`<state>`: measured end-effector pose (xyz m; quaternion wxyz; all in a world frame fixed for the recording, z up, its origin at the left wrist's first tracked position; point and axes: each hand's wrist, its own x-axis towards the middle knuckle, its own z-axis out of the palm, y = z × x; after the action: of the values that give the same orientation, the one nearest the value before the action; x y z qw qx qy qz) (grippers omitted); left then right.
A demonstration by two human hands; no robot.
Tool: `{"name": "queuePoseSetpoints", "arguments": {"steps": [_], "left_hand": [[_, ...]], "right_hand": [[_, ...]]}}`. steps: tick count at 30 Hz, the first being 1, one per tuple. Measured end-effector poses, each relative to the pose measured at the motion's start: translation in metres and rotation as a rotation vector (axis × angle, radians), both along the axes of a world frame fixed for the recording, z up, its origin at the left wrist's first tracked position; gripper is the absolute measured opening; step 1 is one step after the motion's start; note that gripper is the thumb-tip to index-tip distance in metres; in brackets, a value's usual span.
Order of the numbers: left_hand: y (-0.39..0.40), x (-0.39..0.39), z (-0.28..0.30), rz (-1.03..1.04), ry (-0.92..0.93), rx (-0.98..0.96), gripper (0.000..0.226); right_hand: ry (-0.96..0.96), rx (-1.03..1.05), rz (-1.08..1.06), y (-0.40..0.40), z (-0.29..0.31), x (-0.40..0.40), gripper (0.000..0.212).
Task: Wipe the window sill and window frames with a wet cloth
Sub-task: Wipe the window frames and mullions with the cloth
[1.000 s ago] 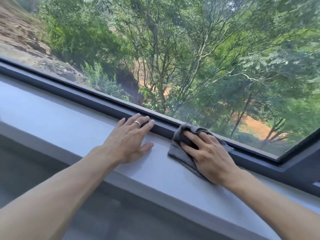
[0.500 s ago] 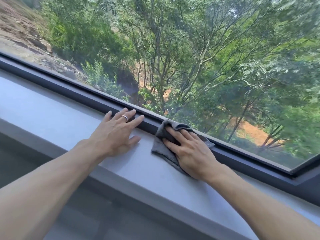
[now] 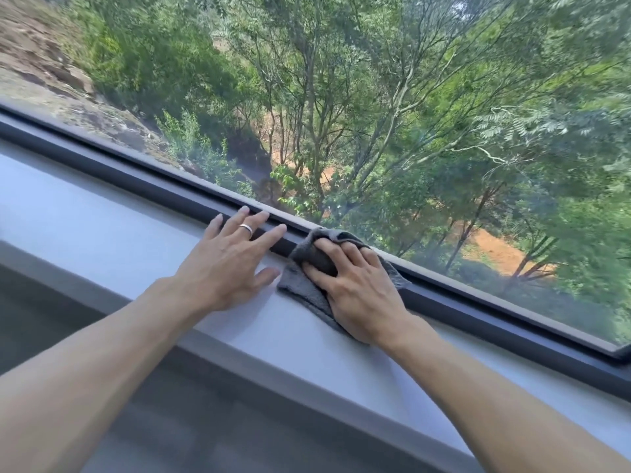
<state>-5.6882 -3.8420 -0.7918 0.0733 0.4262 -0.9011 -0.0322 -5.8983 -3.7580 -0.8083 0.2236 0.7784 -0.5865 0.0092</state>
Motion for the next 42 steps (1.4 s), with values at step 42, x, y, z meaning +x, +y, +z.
{"name": "queuePoseSetpoints", "arguments": {"steps": [42], "left_hand": [[-0.103, 0.144, -0.004, 0.072, -0.034, 0.049, 0.068]], "right_hand": [[0.026, 0.039, -0.037, -0.091, 0.000, 0.138, 0.049]]}}
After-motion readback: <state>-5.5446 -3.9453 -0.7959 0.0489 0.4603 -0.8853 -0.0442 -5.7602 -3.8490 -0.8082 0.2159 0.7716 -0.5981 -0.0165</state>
